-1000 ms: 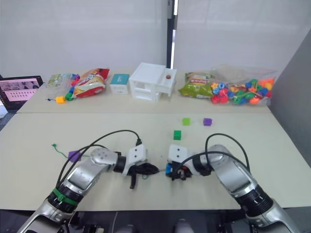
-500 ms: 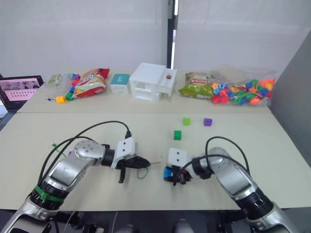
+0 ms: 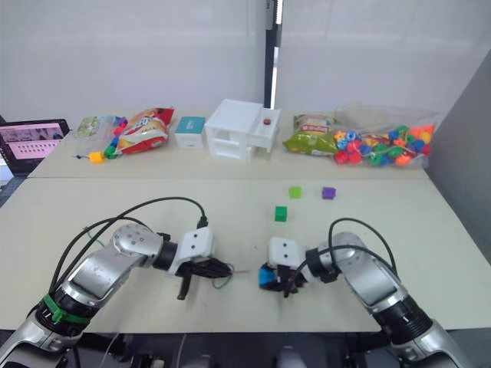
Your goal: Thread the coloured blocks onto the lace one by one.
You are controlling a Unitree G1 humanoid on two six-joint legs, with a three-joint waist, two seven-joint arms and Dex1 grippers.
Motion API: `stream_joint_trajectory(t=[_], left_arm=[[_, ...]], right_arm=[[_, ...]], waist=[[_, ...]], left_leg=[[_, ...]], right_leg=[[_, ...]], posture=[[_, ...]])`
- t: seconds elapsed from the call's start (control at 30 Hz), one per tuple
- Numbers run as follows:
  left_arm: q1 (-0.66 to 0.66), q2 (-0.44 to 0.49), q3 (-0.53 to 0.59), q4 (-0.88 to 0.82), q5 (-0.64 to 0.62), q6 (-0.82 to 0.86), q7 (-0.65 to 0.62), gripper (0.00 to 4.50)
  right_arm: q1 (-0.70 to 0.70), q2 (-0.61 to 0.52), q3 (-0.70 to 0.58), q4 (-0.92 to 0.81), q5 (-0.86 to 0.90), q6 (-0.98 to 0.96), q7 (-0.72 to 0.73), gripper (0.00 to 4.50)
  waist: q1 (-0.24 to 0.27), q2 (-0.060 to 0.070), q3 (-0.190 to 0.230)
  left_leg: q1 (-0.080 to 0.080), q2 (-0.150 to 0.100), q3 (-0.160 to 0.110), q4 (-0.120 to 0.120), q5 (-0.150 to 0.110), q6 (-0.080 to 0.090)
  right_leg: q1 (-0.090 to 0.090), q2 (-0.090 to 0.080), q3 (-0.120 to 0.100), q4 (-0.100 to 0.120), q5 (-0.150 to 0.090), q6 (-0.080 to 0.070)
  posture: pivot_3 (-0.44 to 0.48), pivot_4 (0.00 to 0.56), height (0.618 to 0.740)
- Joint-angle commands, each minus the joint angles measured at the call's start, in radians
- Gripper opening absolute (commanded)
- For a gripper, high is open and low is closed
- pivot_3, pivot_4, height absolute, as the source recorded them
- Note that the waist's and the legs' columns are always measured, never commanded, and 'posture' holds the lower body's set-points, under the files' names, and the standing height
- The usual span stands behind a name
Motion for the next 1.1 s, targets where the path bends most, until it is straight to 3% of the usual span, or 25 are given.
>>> stream_joint_trajectory(t=[0.03,0.77,1.1], left_arm=[[-0.011,0.009,-0.002,-0.042,-0.003,0.009,-0.005,0.03],[-0.067,-0.016,-0.059,-0.108,0.019,0.159,0.066,0.03],[-0.033,-0.004,-0.043,-0.255,0.001,0.348,0.176,0.03]], right_arm=[[0.011,0.000,0.023,0.031,0.008,-0.031,0.040,1.36],[-0.019,0.026,0.041,0.053,-0.030,-0.034,0.038,1.36],[0.006,0.039,0.022,0.016,-0.036,0.039,-0.039,1.36]], waist=[[0.000,0.000,0.000],[-0.004,0.000,0.000],[-0.020,0.000,0.000]], left_leg=[[0.000,0.000,0.000,0.000,0.000,0.000],[0.001,0.000,0.000,0.000,0.000,0.000],[0.001,0.000,0.000,0.000,0.000,0.000]], right_leg=[[0.000,0.000,0.000,0.000,0.000,0.000],[0.000,0.000,0.000,0.001,0.000,0.000],[0.001,0.000,0.000,0.001,0.000,0.000]], posture=[[0.000,0.150,0.740],[0.000,0.150,0.740],[0.000,0.150,0.740]])
